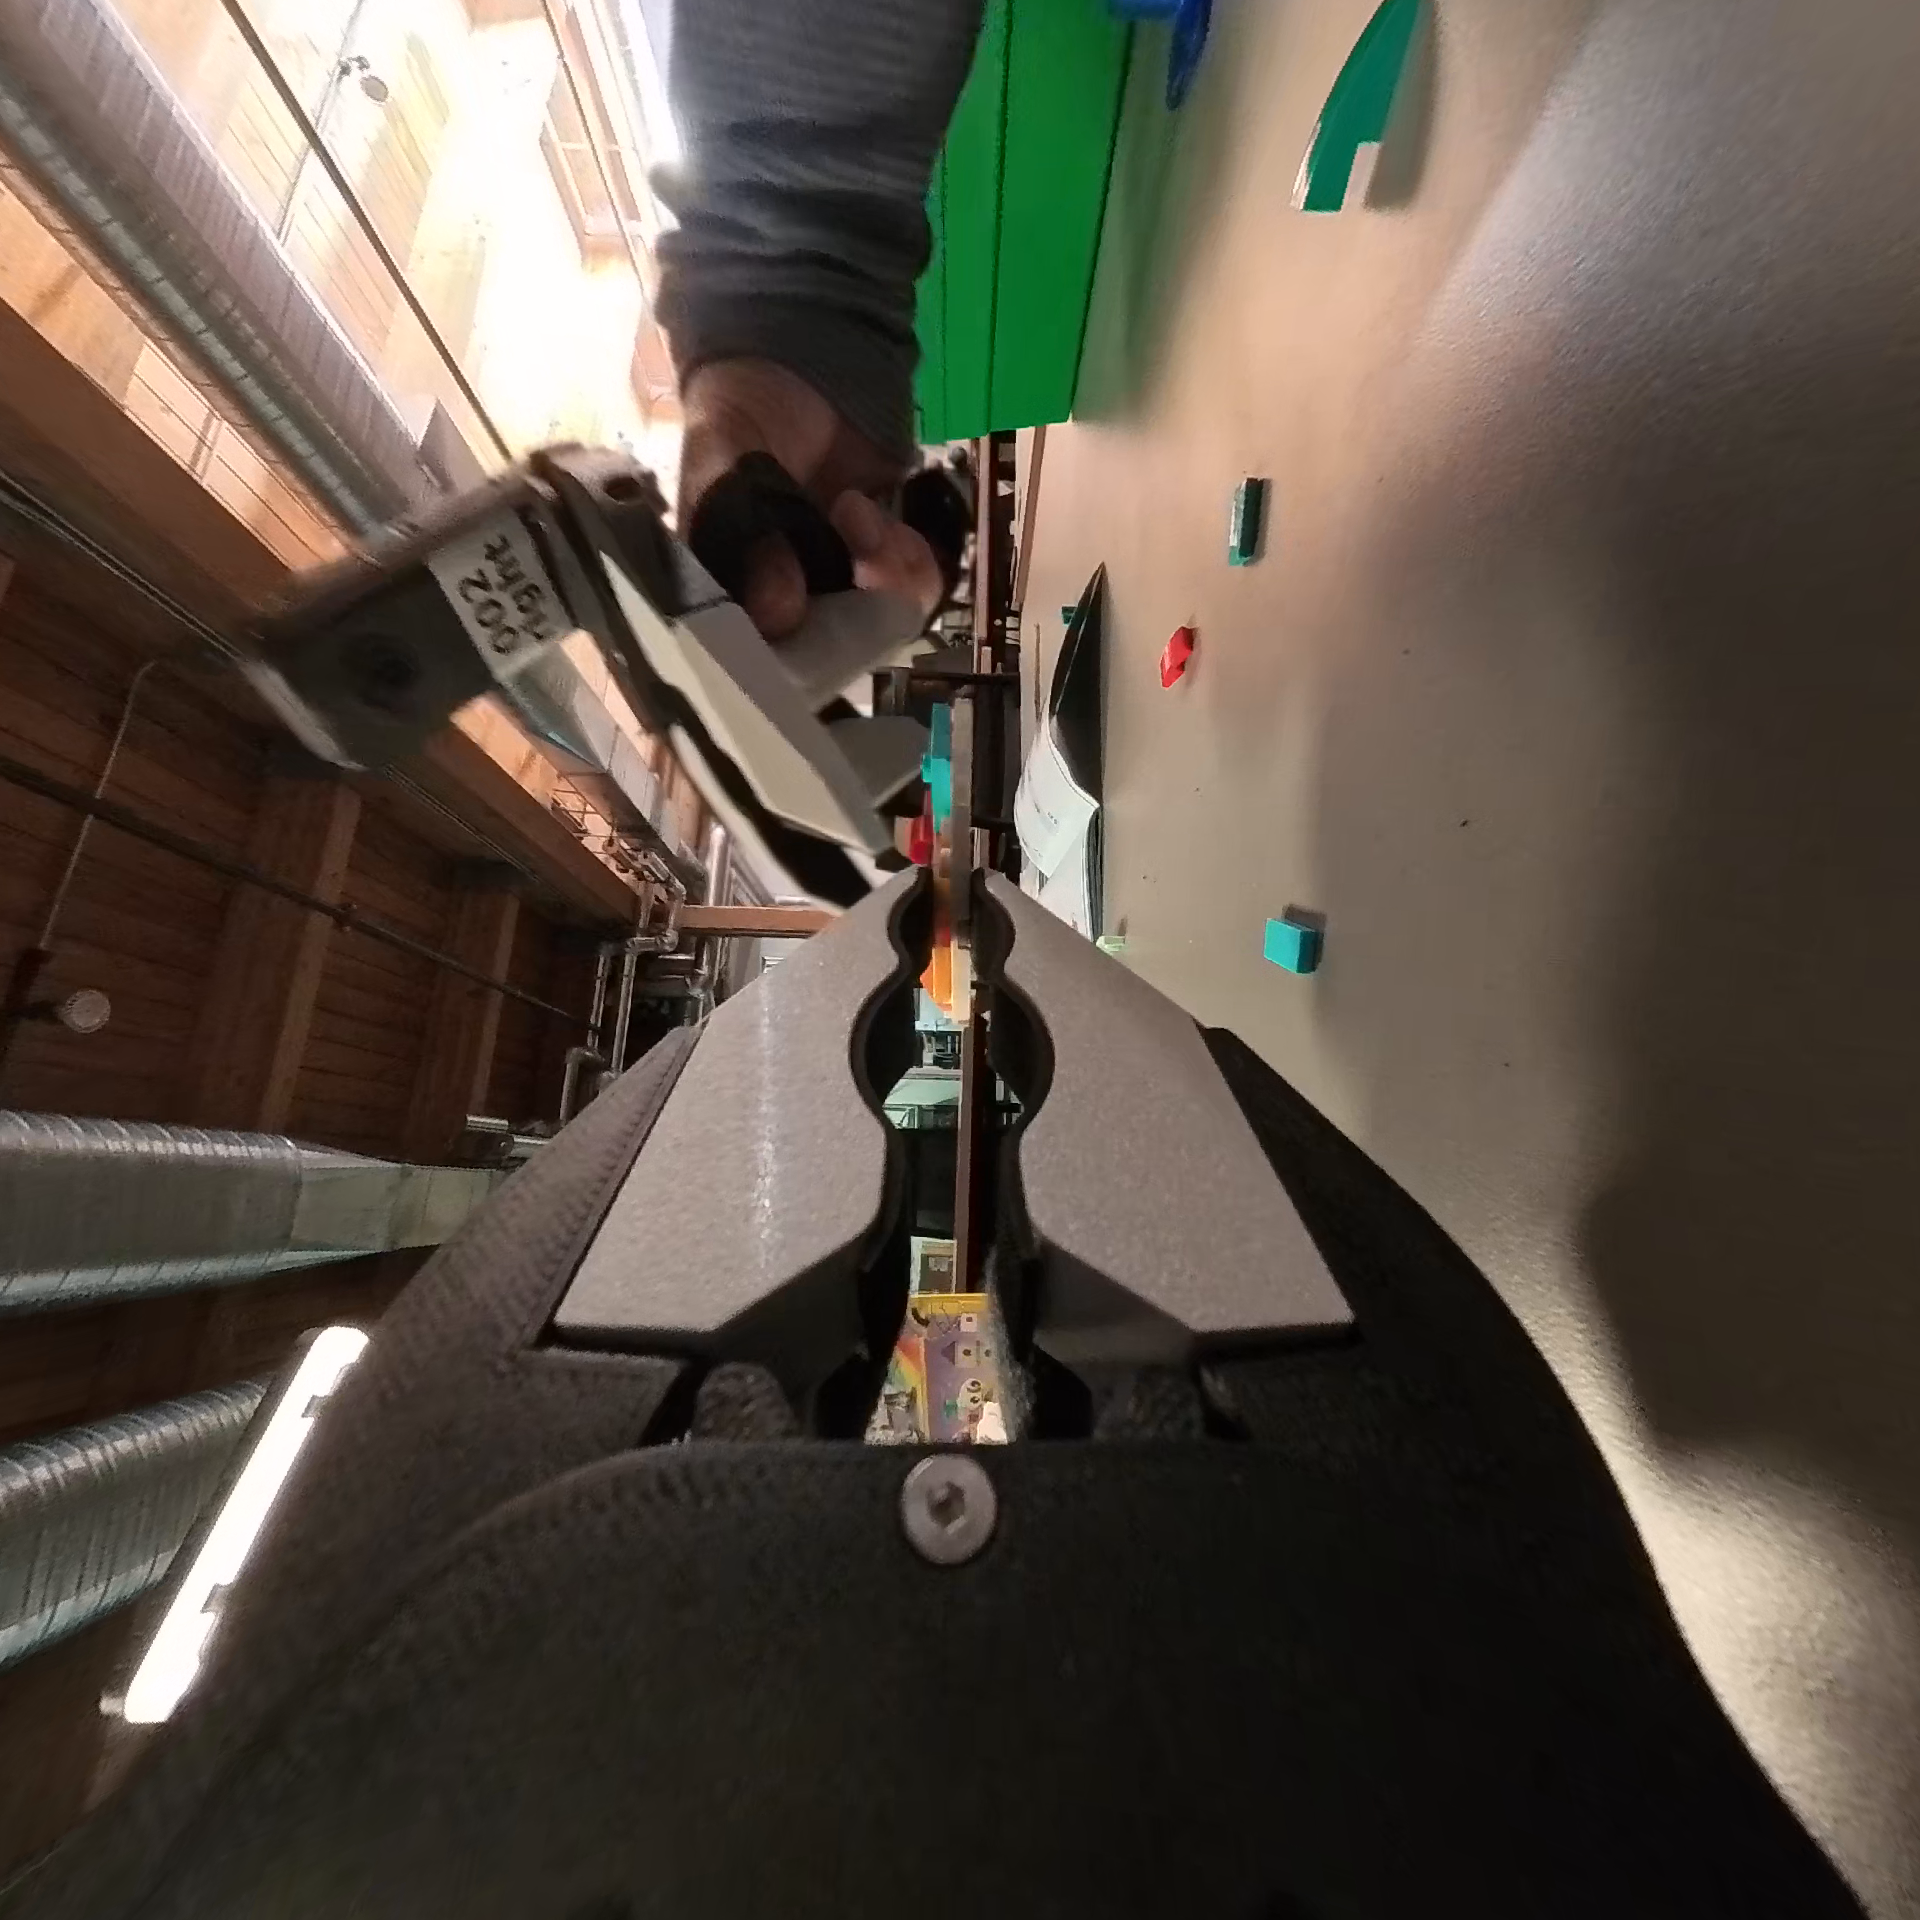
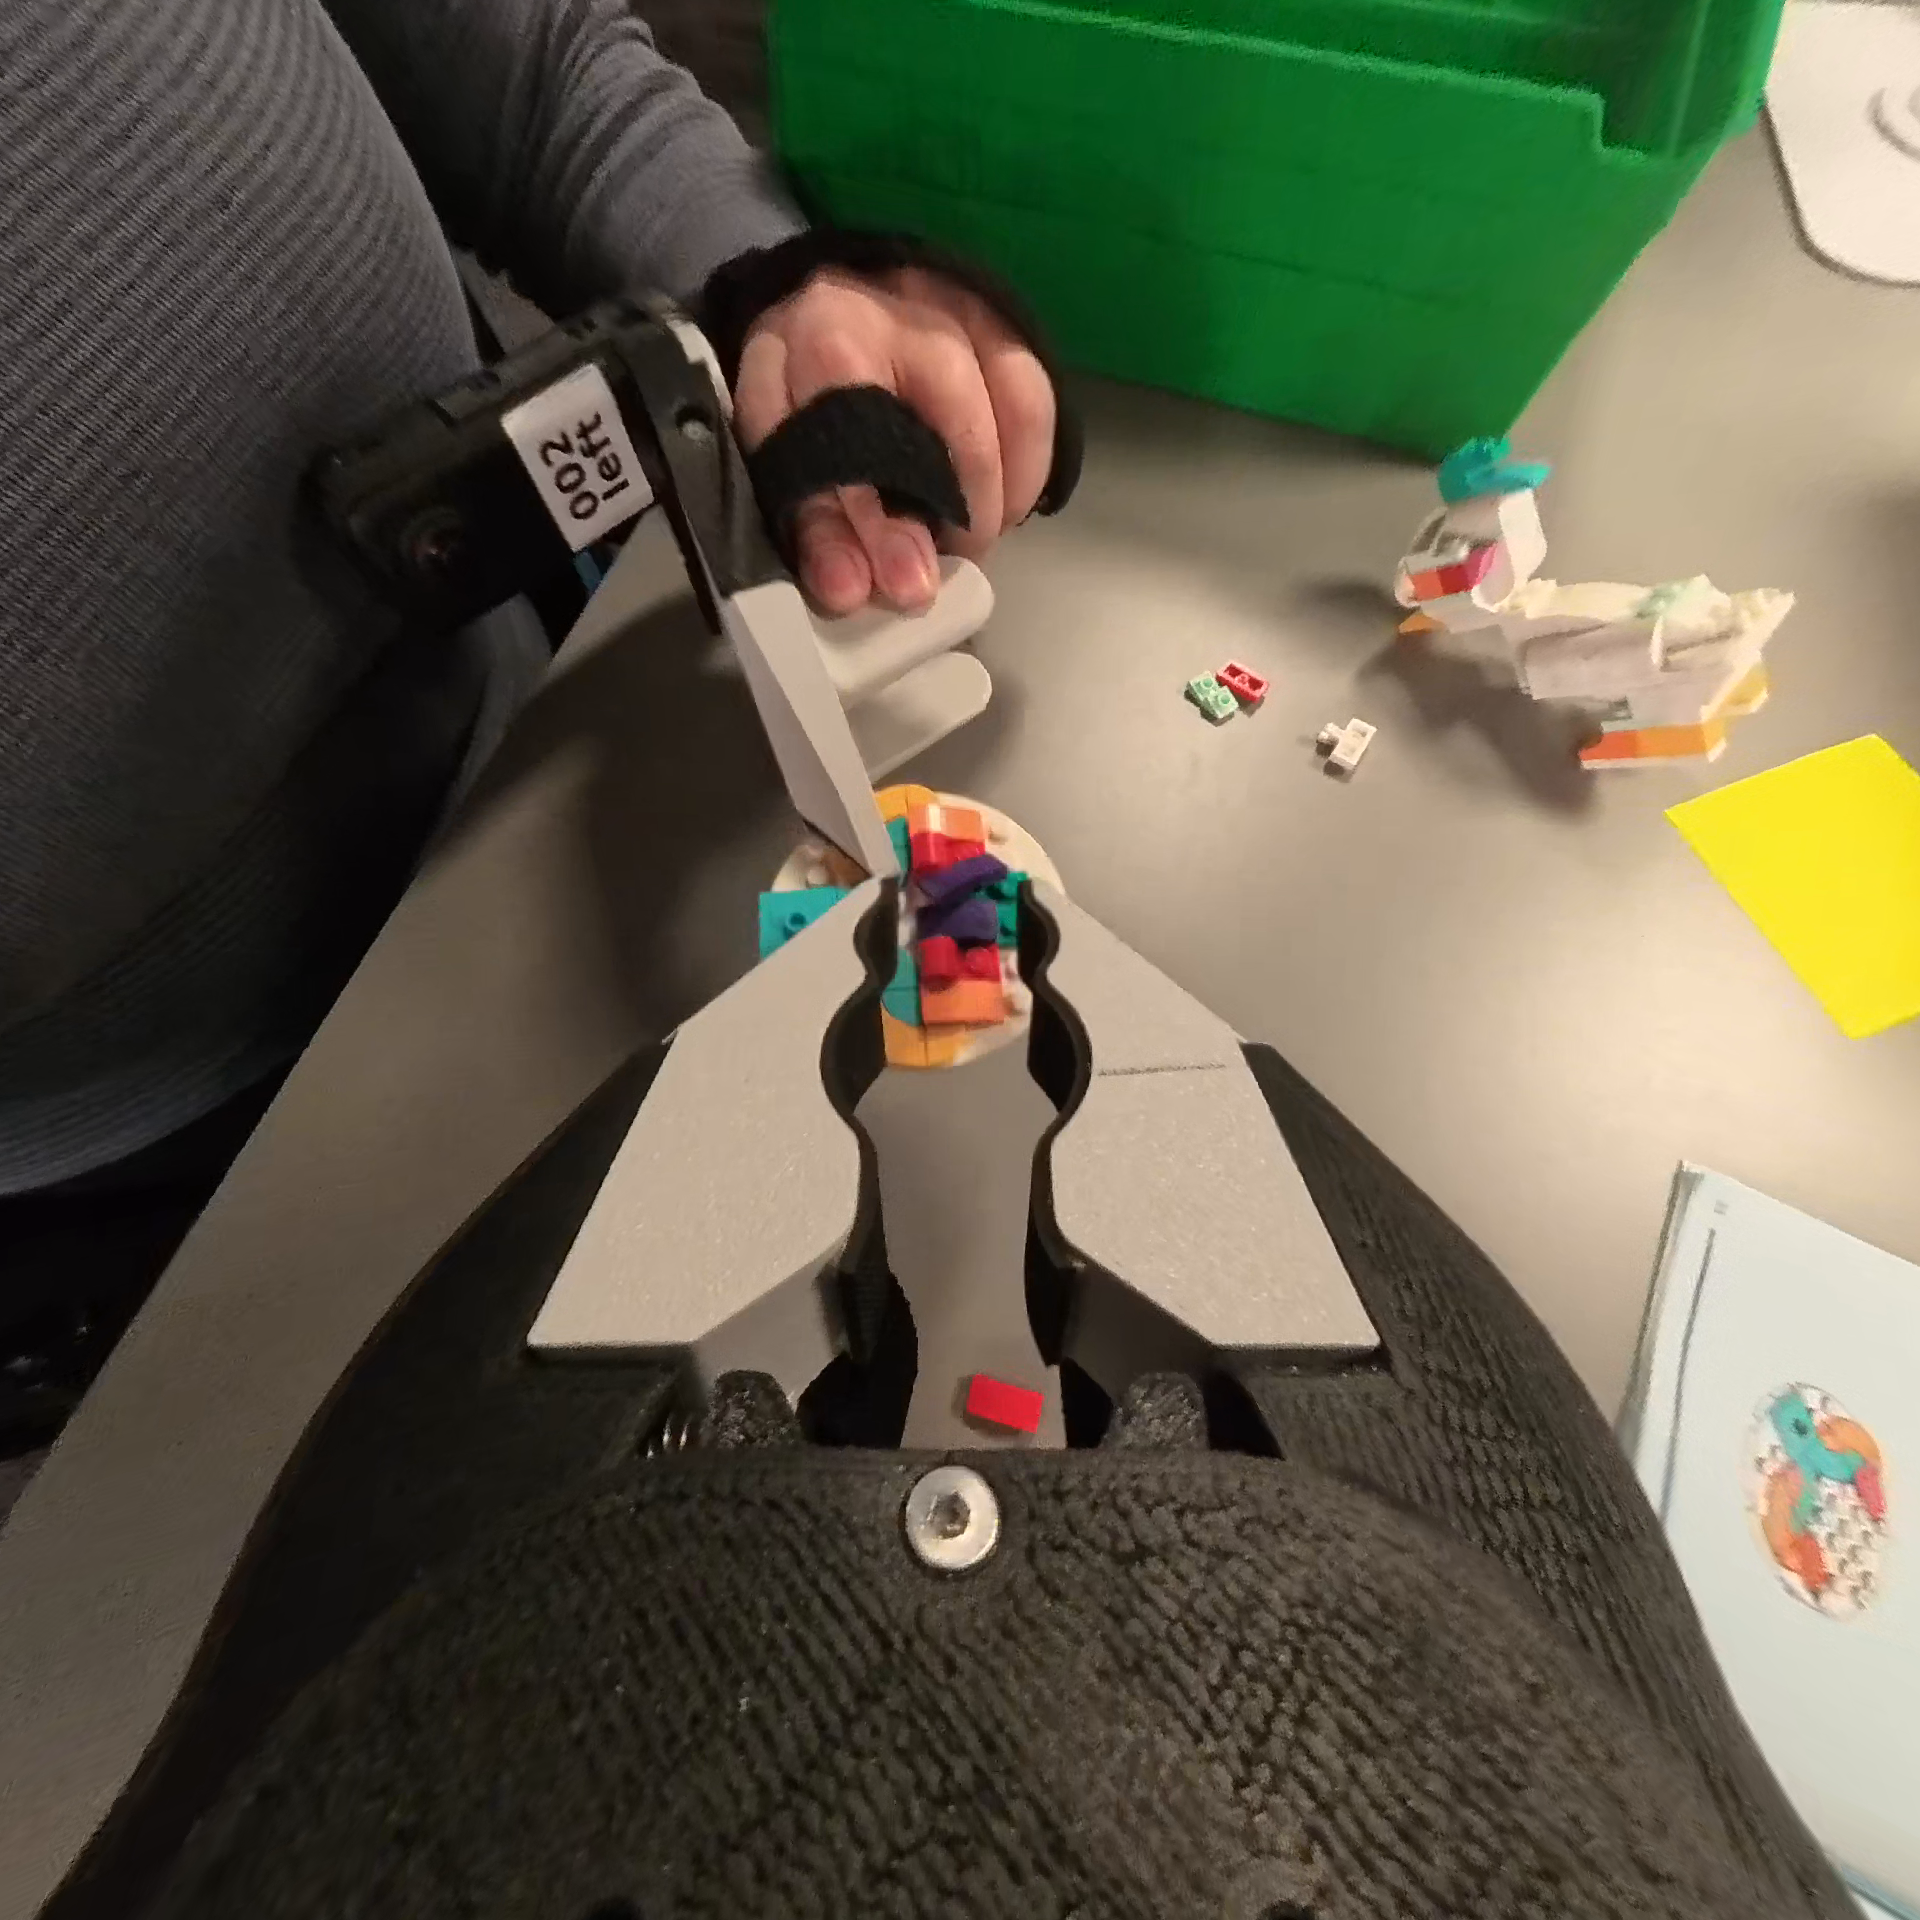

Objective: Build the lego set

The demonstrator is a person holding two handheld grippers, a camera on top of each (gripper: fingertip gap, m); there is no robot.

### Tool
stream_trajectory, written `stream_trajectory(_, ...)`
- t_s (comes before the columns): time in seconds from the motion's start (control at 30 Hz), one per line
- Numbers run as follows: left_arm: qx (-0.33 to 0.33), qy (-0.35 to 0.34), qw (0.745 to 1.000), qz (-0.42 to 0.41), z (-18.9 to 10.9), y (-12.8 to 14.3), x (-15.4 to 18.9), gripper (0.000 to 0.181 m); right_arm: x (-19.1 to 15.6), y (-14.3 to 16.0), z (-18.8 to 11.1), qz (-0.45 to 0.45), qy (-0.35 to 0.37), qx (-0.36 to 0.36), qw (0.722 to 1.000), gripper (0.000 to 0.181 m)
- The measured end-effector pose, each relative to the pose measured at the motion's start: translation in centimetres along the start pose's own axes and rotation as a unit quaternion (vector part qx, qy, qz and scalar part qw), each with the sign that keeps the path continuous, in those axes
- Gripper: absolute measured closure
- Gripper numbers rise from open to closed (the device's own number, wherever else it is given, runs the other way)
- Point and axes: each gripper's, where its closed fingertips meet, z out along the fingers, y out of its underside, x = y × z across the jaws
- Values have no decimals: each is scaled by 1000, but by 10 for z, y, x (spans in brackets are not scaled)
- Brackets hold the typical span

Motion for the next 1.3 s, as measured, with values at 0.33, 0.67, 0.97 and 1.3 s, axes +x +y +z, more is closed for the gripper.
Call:
stream_trajectory(0.33, 5, 7, 1000, 5, 0, -3, 3, 177, -2, 3, 10, -70, 9, -90, 993, 161)
stream_trajectory(0.67, 9, 13, 1000, 10, 0, -5, 6, 176, -6, 11, 12, -58, -10, -101, 993, 166)
stream_trajectory(0.97, 7, 8, 1000, 13, -1, -5, 4, 177, -7, 7, 11, 9, 11, -15, 1000, 166)
stream_trajectory(1.3, 4, 3, 1000, 15, -1, -5, 2, 176, -2, 5, 10, 18, 126, 31, 991, 166)
